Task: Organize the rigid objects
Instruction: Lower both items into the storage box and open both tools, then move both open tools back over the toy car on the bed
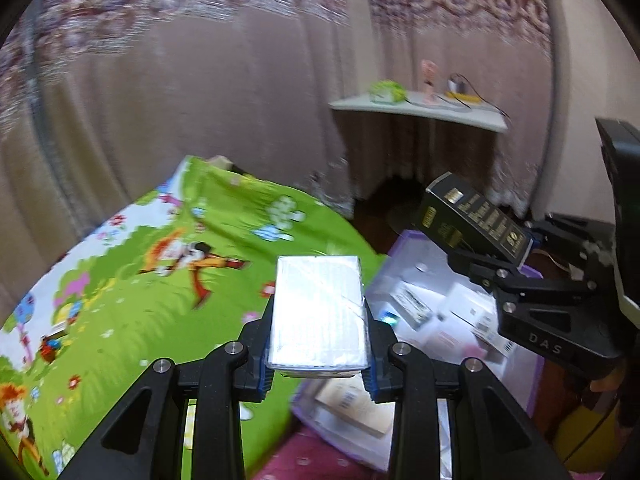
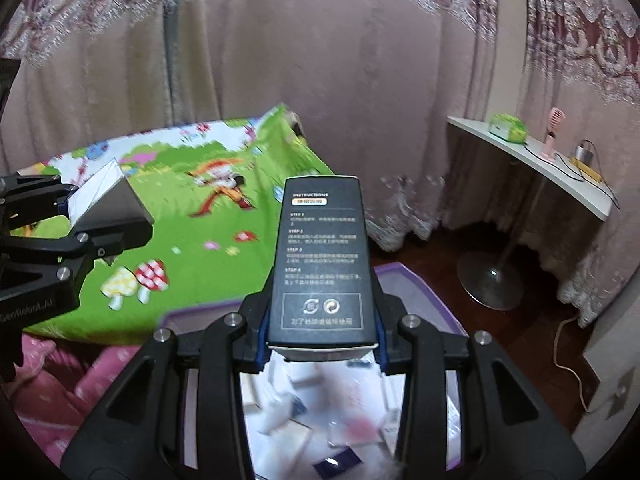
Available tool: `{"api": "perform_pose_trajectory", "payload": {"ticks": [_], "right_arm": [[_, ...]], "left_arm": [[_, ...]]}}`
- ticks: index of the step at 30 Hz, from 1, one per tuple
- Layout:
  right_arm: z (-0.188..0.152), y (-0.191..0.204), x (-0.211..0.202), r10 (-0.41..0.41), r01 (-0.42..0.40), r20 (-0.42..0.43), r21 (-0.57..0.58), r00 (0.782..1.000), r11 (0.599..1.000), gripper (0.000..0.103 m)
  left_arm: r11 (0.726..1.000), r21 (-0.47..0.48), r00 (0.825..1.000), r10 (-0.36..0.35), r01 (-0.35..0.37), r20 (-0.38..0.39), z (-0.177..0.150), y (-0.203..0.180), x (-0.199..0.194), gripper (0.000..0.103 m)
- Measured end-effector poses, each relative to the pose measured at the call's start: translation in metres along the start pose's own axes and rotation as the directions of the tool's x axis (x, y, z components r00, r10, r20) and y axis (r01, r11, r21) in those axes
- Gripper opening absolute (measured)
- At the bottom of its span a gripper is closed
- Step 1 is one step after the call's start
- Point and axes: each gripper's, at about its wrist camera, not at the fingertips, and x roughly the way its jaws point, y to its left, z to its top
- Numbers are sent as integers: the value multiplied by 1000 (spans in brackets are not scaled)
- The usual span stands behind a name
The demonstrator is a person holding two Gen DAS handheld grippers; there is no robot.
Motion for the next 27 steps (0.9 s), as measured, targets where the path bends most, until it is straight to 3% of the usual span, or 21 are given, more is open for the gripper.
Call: {"api": "perform_pose_trajectory", "payload": {"ticks": [5,8,10,12,15,18,22,25,27], "right_arm": [[-21,-19,7,-41,43,-67,23,997,999,43],[-29,-29,11,-80,84,-112,25,990,996,44],[-31,-36,16,-111,116,-145,22,983,993,50],[-33,-43,17,-137,145,-160,39,978,989,61],[-29,-50,15,-146,156,-155,58,977,986,66],[-23,-41,17,-138,145,-149,38,979,989,67],[-11,-7,30,-84,82,-145,-21,986,996,69],[-3,34,46,-18,2,-155,-102,988,995,72],[3,66,61,52,-81,-178,-158,983,984,73]], "left_arm": [[994,57,994,-91,94,-54,-6,-31,20,35],[978,76,979,-187,194,-83,-10,-45,28,39],[967,88,968,-230,239,-104,-13,-53,33,60],[966,98,968,-232,241,-94,-16,-57,34,69],[971,67,971,-226,231,-75,-21,-47,33,75],[981,8,978,-194,196,-75,-25,-25,39,76],[994,-53,992,-98,94,-82,-40,17,46,77],[993,-112,995,18,-30,-103,-61,67,47,77],[978,-175,987,96,-117,-126,-77,107,44,77]]}}
